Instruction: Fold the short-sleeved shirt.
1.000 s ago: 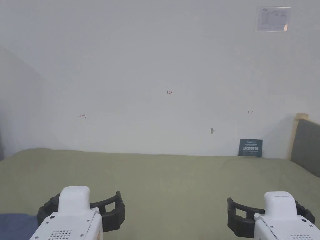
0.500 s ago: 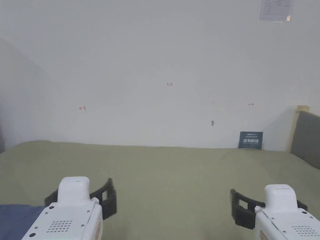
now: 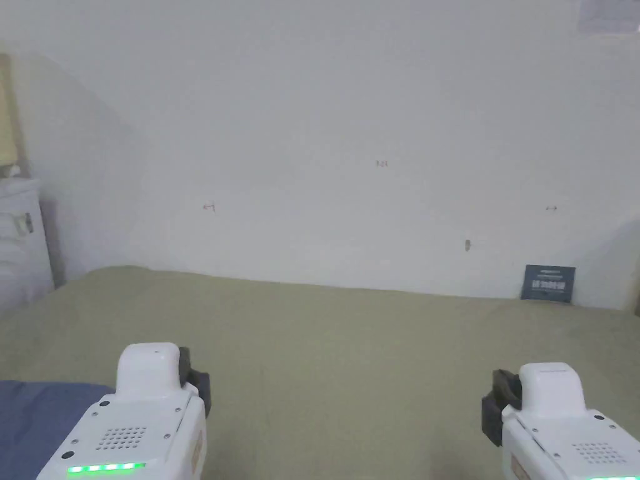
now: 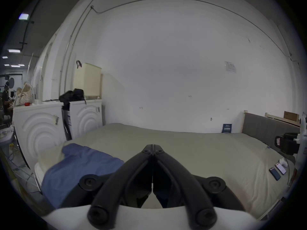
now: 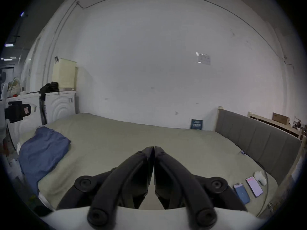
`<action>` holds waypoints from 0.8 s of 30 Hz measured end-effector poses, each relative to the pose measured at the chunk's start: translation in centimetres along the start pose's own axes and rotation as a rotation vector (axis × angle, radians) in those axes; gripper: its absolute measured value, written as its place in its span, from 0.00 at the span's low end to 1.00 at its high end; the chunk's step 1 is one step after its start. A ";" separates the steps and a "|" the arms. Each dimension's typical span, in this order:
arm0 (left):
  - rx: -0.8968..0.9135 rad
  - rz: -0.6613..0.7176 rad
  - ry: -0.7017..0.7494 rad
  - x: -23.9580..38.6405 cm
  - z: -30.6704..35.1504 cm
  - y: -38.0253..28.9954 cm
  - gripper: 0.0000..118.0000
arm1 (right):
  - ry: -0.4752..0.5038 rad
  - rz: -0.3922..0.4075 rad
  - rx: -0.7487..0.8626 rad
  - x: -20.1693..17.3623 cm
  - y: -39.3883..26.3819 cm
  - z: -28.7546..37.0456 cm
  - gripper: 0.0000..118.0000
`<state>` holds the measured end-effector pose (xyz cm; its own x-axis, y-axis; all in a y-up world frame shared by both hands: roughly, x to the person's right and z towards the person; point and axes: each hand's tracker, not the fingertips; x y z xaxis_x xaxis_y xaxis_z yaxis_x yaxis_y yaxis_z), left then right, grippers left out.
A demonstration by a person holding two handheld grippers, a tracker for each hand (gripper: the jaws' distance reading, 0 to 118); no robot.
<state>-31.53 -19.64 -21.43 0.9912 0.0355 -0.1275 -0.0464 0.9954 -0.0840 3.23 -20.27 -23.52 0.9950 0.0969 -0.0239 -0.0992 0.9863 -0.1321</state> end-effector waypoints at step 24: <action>-0.113 0.057 0.432 -19.5 5.1 -1.8 0.00 | 0.493 0.005 0.076 -24.9 2.4 -6.6 0.06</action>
<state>-50.19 -21.65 -13.73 0.8451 0.0253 -0.5340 -0.1360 0.9762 -0.1689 -21.83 -21.16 -29.75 0.8691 0.0445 -0.4926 -0.0843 0.9947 -0.0590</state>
